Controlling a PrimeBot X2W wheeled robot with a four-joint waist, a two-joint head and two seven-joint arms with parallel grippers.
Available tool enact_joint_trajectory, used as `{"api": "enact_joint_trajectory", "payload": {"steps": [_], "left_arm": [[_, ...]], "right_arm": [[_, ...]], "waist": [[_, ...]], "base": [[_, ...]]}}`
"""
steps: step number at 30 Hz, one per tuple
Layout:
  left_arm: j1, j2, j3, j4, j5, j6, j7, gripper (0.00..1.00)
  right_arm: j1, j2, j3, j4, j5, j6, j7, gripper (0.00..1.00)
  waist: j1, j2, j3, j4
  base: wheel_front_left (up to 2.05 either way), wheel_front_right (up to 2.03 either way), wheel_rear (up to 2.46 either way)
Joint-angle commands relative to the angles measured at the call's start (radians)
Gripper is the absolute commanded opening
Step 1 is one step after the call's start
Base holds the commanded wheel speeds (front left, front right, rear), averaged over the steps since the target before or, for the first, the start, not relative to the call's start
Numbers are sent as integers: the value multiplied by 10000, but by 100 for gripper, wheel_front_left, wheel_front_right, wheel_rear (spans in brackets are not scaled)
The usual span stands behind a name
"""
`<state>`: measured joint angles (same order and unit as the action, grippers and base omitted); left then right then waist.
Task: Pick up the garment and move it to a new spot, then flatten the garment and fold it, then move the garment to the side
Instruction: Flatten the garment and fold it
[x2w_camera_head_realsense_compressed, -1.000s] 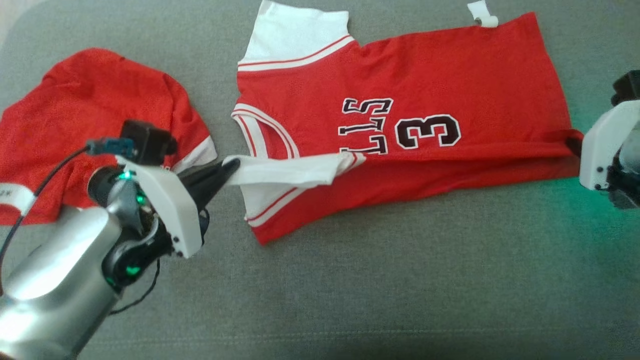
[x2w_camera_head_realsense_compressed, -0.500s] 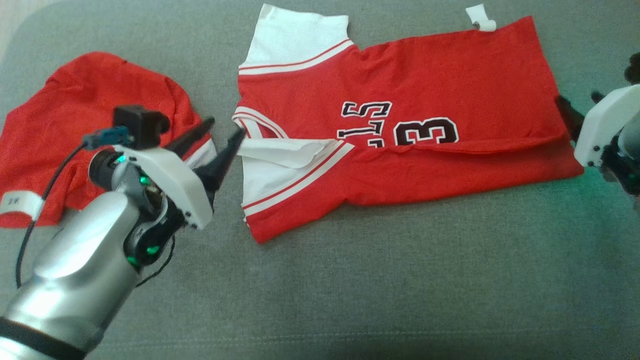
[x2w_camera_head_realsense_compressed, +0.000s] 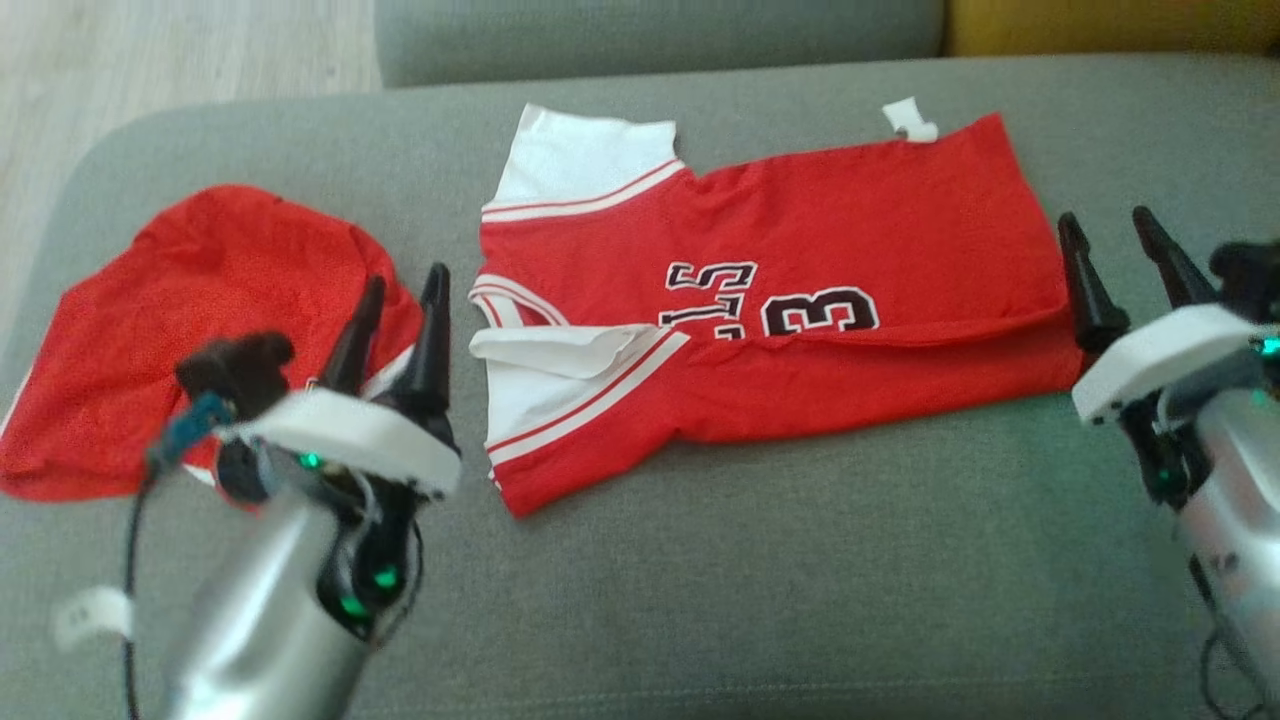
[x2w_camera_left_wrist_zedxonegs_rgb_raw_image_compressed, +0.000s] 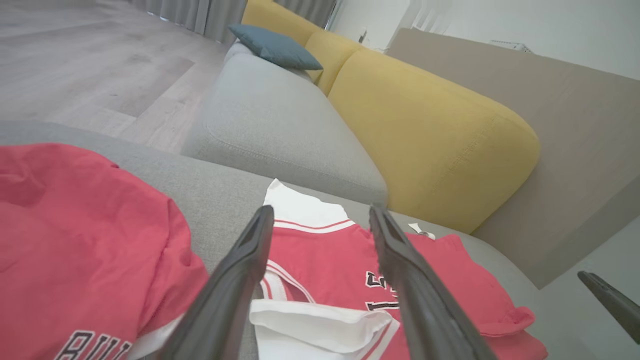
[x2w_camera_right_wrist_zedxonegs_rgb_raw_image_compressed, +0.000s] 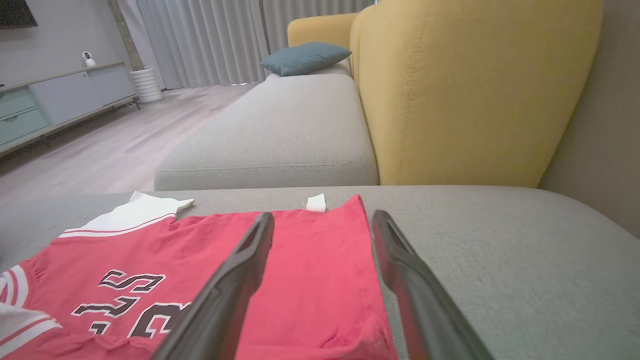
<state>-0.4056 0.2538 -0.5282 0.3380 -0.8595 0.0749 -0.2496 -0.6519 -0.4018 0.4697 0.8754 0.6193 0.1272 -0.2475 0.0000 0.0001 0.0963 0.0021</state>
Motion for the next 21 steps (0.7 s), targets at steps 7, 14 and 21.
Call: {"api": "enact_joint_trajectory", "payload": {"steps": [7, 14, 21], "left_arm": [[1652, -1056, 1259, -752, 1938, 119, -120, 100], [2217, -1566, 1453, 153, 2705, -248, -121, 100], [1731, -1673, 1217, 1576, 3231, -206, 28, 100]], "right_arm": [[2422, 1054, -2787, -2666, -2574, 35, -140, 100], [3825, 2056, -3975, -4048, -4081, 35, -141, 100], [3954, 2272, -4176, -4665, -4456, 35, -56, 100]], "waist": [[0, -1, -504, -222], [0, -1, -418, -378], [0, -1, -222, -520]], "base": [[0, 0, 0], [0, 0, 0], [0, 0, 0]]}}
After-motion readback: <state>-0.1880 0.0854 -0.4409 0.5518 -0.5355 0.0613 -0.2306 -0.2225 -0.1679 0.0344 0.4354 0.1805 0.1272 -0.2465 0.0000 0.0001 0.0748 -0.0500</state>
